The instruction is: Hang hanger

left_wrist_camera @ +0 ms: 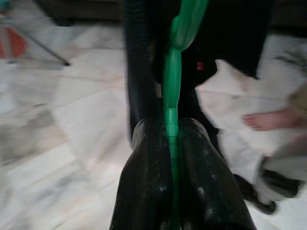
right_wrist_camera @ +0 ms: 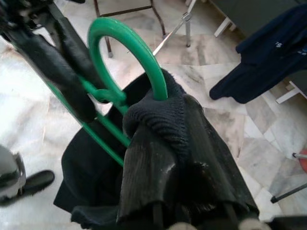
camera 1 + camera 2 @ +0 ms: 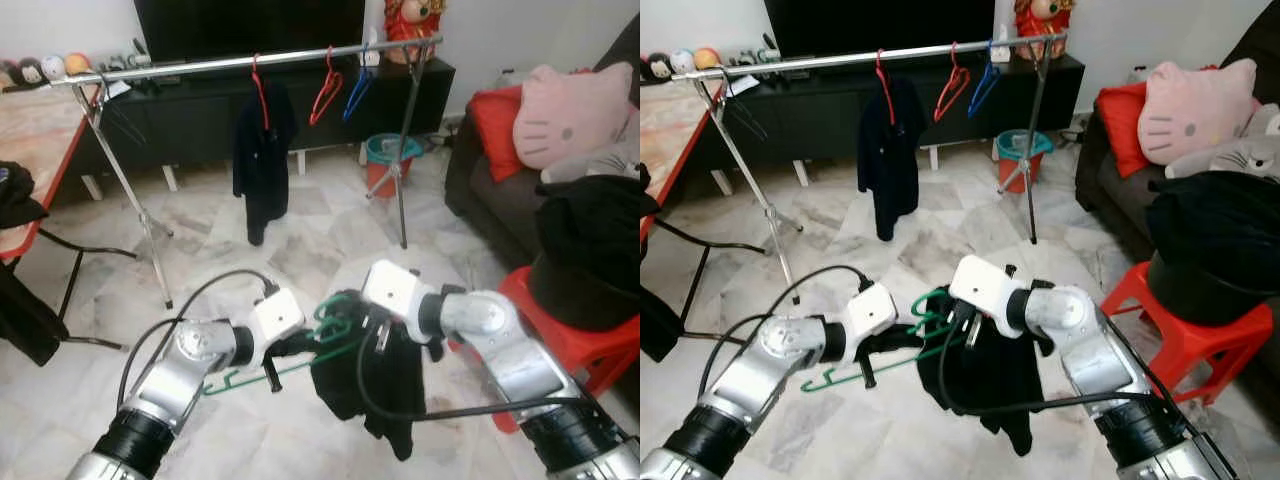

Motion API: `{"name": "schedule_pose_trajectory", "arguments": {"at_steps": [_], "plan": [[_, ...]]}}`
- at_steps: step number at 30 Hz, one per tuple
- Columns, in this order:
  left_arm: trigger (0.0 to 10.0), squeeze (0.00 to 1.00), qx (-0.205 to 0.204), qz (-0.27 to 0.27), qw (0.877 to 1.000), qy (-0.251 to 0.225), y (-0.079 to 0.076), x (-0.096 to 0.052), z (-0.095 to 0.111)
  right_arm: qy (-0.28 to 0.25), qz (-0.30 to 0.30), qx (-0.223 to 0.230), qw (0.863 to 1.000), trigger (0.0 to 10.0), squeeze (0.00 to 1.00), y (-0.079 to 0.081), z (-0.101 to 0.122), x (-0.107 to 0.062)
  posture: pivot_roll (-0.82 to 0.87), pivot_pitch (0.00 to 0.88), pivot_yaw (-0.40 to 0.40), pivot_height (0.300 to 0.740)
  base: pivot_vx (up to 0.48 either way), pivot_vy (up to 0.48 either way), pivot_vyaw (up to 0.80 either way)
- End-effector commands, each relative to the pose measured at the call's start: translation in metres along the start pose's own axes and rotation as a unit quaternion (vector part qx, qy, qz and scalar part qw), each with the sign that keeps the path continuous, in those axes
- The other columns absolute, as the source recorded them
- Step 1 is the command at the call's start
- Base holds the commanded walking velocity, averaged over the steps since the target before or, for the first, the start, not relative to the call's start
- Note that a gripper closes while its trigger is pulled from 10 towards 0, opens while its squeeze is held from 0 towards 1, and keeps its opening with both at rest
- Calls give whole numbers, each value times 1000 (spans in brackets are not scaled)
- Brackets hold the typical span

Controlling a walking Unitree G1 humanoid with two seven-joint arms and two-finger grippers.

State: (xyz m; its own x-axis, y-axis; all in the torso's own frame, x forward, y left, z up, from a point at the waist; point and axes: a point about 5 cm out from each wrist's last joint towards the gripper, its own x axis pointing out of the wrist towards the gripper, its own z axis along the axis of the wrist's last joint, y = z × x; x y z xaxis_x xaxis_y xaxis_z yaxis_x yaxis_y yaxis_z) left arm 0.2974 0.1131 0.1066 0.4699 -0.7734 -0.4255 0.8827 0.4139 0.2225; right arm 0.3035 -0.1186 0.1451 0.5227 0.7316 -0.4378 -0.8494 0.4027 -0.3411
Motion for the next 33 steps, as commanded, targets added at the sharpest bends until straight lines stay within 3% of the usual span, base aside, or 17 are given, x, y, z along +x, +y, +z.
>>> {"name": "schedule_pose_trajectory", "arguments": {"at_steps": [1, 2, 6, 9, 11, 13, 14, 15, 17, 22, 23, 26, 28, 29, 31, 33], "plan": [[10000, 0, 18, 61, 998, 15, 15, 1, 1, -22, -20, -1, 1000, 10000, 0, -6, 9, 1, 88, 0, -2, 740, 0, 0, 0], [10000, 0, 26, 105, 994, 18, 25, 0, 1, 2, -45, 7, 999, 10000, 0, -12, 0, 1, 88, 0, -2, 740, 0, 0, 0], [10000, 0, 9, 131, 991, 0, 32, -2, 6, 60, -89, 21, 994, 10000, 0, -22, -21, 0, 91, 0, -3, 740, 0, 0, 0], [10000, 0, -4, 87, 996, -26, 23, 0, 13, 84, -100, 20, 991, 10000, 0, -22, -29, -1, 92, 0, -2, 740, 0, 0, 0], [10000, 0, -18, 11, 999, -45, 4, 2, 16, 67, -74, 32, 994, 10000, 0, -15, -27, 2, 89, 0, 0, 740, 0, 0, 0], [10000, 0, -16, 2, 999, -49, 0, 4, 16, 57, -53, 34, 996, 10000, 0, -10, -25, 3, 88, 0, 0, 740, 0, 0, 0], [10000, 0, -8, 44, 998, -46, 9, 5, 16, 58, -44, 25, 997, 10000, 0, -7, -25, 4, 91, 0, -2, 740, 0, 0, 0], [10000, 0, -8, 44, 998, -46, 9, 5, 16, 58, -44, 25, 997, 10000, 0, -7, -25, 4, 91, 0, -2, 740, 0, 0, 0], [10000, 0, 0, 98, 995, -23, 23, 3, 12, 75, -72, 26, 994, 10000, 0, -12, -30, 5, 91, 0, -2, 740, 0, 0, 0], [10000, 0, 15, 122, 992, -6, 32, -2, 10, 96, -92, 23, 991, 10000, 0, -18, -36, 5, 92, 0, 0, 740, 0, 0, 0], [10000, 0, 23, 168, 986, -6, 41, -3, 13, 93, -87, 22, 992, 10000, 0, -16, -34, 5, 93, 0, 0, 740, 0, 0, 0], [10000, 0, 16, 200, 980, -4, 47, -3, 13, 91, -83, 21, 992, 10000, 0, -15, -33, 6, 93, 0, 0, 740, 0, 0, 0], [10000, 0, 11, 175, 985, 2, 43, -1, 13, 91, -83, 20, 992, 10000, 0, -14, -32, 7, 93, 0, -2, 740, 0, 0, 0], [10000, 0, 15, 100, 995, 2, 28, 3, 11, 92, -82, 18, 992, 10000, 0, -14, -33, 8, 93, 0, -2, 740, 0, 0, 0], [10000, 0, 16, 22, 1000, 7, 11, 3, 8, 92, -81, 17, 992, 10000, 0, -13, -33, 8, 93, 0, -2, 740, 0, 0, 0], [10000, 0, 14, 28, 999, 19, 11, 2, 3, 93, -83, 17, 992, 10000, 0, -14, -33, 8, 91, 0, -1, 740, 0, 0, 0]]}}
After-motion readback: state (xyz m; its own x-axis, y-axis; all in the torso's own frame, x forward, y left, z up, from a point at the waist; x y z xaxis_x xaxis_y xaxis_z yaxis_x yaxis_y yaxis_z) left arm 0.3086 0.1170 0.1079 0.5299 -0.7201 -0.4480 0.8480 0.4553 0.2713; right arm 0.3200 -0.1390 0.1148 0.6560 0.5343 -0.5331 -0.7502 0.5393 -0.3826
